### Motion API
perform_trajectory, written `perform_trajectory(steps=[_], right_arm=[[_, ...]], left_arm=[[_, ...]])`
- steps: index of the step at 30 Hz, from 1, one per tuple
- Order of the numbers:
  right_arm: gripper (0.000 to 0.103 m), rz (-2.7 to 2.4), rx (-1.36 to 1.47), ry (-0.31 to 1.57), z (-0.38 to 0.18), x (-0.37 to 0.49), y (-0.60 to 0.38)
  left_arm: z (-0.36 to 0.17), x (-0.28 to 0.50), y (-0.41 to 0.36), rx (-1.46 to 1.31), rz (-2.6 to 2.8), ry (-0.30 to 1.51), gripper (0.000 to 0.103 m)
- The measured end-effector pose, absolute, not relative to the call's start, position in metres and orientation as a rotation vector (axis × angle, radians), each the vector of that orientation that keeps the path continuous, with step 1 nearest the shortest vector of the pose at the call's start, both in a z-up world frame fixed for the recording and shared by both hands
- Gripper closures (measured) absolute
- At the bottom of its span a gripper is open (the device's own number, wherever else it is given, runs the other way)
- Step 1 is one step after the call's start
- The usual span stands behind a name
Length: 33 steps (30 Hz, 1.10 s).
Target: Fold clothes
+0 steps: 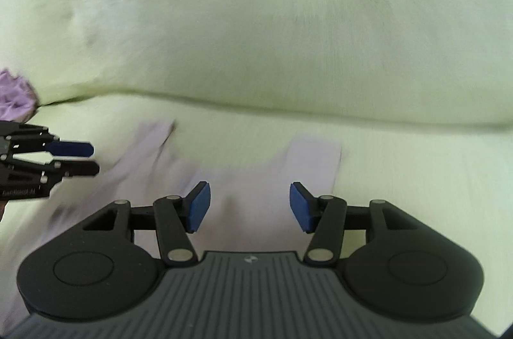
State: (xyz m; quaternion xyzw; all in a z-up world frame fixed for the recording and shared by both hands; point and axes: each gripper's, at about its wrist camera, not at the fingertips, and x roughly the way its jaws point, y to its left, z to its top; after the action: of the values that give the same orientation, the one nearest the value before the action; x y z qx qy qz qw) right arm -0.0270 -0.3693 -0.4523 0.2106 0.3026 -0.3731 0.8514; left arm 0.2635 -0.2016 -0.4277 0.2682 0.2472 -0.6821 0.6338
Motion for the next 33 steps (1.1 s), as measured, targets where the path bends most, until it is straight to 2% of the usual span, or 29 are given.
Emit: perform_trajectory(steps=[11, 15, 26, 31, 33], right_arm=[[0.043, -0.818, 0.598, 0.712, -0.455, -0.100, -0.202], [0.041, -0.808, 0.626, 0.744, -0.460, -0.103, -0.187], [0.031, -0.768, 0.609, 0.772, -0.470, -0.111, -0.175], [0.021, -0.689, 0.533, 0.882, -0.468, -0.096, -0.178], [0.021, -0.665, 0.547, 0.933, -0.464, -0.090, -0.181]], left_arm=[[-0.432, 0.197, -0.103, 0.637, -1.478, 0.786, 0.064], [-0.432, 0.179, -0.092, 0.671, -1.463, 0.805, 0.062], [-0.436, 0.163, -0.096, 0.723, -1.450, 0.838, 0.049], [-0.432, 0.164, -0.100, 0.752, -1.436, 0.880, 0.048], [-0.430, 0.167, -0.101, 0.743, -1.427, 0.930, 0.041]])
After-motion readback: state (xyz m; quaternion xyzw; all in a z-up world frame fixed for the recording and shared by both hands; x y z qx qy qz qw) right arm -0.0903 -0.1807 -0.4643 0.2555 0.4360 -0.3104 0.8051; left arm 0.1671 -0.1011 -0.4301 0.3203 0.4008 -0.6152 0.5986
